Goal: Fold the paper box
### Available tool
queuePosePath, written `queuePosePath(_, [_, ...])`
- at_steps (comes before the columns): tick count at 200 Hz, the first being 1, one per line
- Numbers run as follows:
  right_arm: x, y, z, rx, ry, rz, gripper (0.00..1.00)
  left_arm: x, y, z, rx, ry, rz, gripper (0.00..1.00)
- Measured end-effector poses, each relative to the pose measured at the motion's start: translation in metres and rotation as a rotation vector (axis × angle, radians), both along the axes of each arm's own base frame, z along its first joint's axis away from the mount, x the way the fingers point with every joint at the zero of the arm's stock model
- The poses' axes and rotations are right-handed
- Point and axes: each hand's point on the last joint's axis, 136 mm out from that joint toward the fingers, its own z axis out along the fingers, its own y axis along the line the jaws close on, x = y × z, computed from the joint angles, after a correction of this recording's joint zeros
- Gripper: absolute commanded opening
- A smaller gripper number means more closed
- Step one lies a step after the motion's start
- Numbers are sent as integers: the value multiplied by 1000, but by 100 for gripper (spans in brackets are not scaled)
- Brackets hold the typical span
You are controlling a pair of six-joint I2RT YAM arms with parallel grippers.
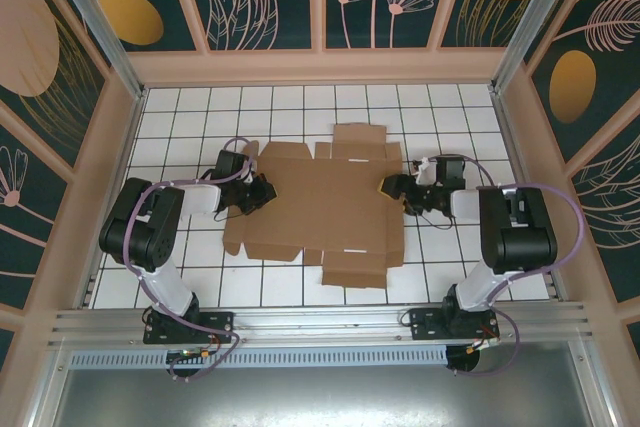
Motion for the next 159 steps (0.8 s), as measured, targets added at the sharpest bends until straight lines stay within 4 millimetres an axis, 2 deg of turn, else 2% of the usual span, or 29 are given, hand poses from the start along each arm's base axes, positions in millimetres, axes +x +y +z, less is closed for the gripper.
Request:
queuePosePath(29, [3, 3, -2, 23, 7, 12, 54, 1, 1, 0, -8, 0, 5, 0])
queuePosePath(76, [5, 3, -7, 19, 13, 13, 40, 3, 3, 0, -9, -5, 12, 0])
queuePosePath(126, [5, 2, -10, -21, 21, 16, 38, 4, 4, 0, -10, -9, 14, 0])
queuePosePath(159, [5, 3, -15, -112, 33, 37, 38, 4, 4, 0, -11, -12, 15, 0])
